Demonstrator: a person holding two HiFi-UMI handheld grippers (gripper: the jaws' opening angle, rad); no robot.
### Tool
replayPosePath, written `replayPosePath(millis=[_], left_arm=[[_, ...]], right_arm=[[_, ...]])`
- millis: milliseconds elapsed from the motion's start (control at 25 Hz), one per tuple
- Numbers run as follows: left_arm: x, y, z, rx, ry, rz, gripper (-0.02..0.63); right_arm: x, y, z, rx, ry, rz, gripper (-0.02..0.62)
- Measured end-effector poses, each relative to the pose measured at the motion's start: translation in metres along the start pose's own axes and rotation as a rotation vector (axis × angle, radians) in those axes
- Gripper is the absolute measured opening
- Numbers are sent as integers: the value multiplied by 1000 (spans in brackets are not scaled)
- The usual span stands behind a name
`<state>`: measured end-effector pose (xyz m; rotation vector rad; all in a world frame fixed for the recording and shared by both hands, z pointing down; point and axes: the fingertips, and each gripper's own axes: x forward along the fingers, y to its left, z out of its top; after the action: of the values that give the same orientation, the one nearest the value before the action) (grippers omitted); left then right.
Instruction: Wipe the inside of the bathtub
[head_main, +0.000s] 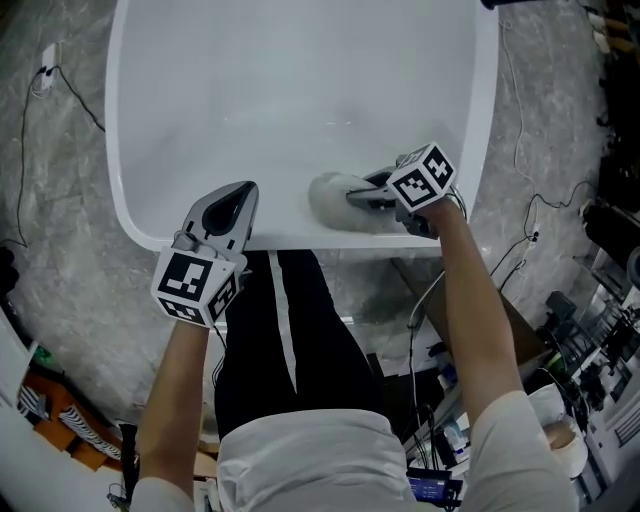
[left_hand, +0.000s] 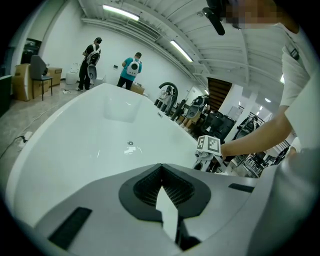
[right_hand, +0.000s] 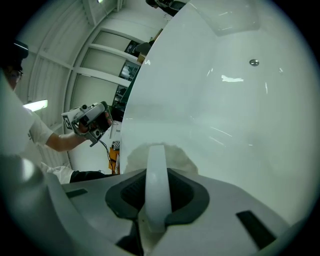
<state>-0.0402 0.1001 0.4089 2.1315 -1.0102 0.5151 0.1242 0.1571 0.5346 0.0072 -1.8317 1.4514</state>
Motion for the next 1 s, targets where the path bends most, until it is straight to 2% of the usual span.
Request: replayPosePath(millis=[160,680,1000], left_arm=[[-6,11,-3,-14,-7,19,9],[-35,57,-18,-80,-22,97,9],[-60,104,-32,-115,-30,160,9]], right_arm=[[19,17,16,-46,9,51,94],[78,64,69,-175,7,131,94],[132,98,114,-239,-5,185,94]])
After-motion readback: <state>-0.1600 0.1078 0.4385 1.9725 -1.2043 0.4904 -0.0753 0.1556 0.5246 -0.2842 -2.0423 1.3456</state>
